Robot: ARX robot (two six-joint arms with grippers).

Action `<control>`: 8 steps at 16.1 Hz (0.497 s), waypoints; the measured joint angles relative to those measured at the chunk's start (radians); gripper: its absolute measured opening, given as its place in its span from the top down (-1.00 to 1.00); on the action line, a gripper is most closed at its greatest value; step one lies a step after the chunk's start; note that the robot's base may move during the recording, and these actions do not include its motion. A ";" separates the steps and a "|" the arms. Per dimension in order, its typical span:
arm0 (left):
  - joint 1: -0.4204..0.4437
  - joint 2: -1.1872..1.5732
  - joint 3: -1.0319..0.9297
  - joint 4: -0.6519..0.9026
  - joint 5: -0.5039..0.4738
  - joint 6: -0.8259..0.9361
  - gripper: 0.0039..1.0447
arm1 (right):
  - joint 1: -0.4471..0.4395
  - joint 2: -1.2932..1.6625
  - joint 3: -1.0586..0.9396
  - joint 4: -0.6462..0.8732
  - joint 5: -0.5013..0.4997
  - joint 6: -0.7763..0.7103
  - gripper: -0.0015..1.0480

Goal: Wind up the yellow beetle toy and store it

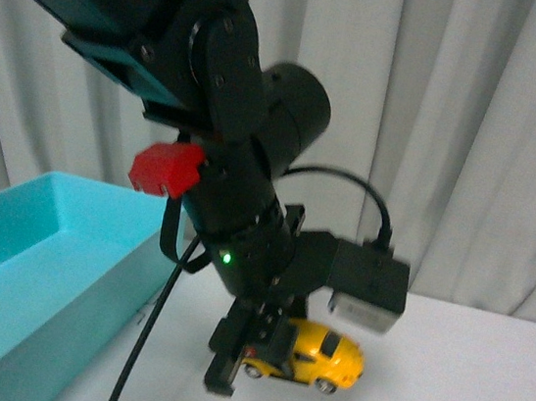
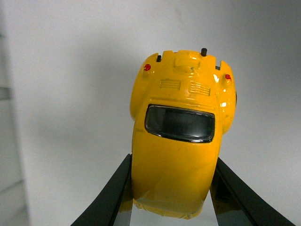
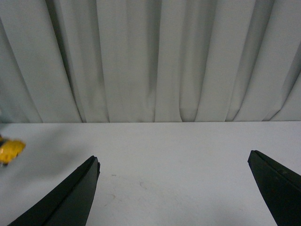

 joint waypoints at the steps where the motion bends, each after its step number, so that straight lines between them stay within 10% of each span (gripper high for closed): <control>1: 0.027 -0.055 0.036 0.017 0.078 -0.082 0.24 | 0.000 0.000 0.000 0.000 0.000 0.000 -0.87; 3: 0.118 -0.130 0.092 0.100 0.158 -0.272 0.24 | 0.000 0.000 0.000 0.000 0.000 0.000 -0.87; 8: 0.324 -0.119 0.155 0.167 -0.029 -0.603 0.24 | 0.000 0.000 0.000 0.000 0.000 0.000 -0.87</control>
